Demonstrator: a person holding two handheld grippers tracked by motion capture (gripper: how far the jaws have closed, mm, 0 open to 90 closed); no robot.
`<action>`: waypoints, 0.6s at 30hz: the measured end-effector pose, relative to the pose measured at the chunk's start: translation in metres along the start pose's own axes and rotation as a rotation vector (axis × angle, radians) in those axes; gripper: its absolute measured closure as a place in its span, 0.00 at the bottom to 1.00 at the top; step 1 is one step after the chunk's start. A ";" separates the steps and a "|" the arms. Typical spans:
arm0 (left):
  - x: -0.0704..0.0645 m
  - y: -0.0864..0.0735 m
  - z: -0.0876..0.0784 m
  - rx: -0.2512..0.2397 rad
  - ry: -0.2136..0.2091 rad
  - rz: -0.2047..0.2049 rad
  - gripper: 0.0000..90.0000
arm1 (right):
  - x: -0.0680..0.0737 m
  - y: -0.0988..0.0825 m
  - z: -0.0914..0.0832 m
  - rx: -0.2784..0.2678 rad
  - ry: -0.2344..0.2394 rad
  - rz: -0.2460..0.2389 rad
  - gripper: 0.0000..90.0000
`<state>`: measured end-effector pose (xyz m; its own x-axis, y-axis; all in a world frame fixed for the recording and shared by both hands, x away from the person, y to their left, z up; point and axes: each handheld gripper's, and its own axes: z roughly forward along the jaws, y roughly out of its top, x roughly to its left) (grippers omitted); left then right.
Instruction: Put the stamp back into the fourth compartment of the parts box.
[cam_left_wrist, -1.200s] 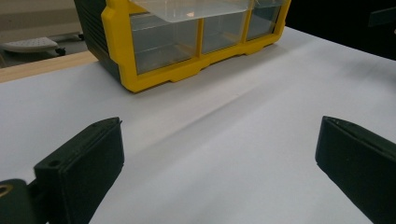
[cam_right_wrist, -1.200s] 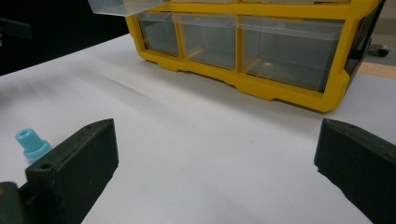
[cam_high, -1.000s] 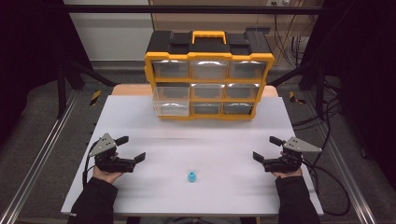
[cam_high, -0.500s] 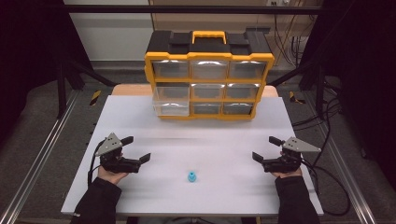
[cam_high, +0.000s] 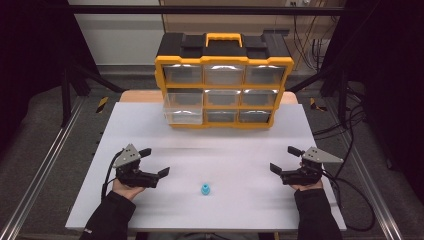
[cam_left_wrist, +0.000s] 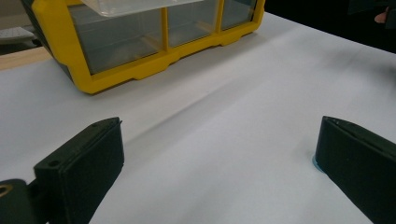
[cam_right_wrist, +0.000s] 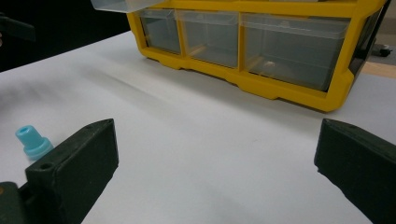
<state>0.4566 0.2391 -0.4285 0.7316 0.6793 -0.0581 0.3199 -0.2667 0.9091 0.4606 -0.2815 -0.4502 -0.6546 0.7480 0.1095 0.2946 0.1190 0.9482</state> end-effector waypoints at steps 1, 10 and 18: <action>-0.001 0.000 0.001 -0.001 -0.002 -0.003 0.01 | 0.000 0.000 0.000 0.001 0.001 0.000 0.00; -0.014 0.002 0.011 0.021 -0.030 0.006 0.01 | 0.000 0.000 0.000 0.000 0.000 0.000 0.00; -0.025 0.003 0.020 0.043 -0.055 0.019 0.01 | 0.000 0.000 0.001 0.002 0.003 -0.003 0.00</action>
<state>0.4512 0.2074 -0.4327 0.7691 0.6358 -0.0650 0.3306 -0.3088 0.8918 0.4609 -0.2809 -0.4506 -0.6572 0.7460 0.1079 0.2944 0.1223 0.9478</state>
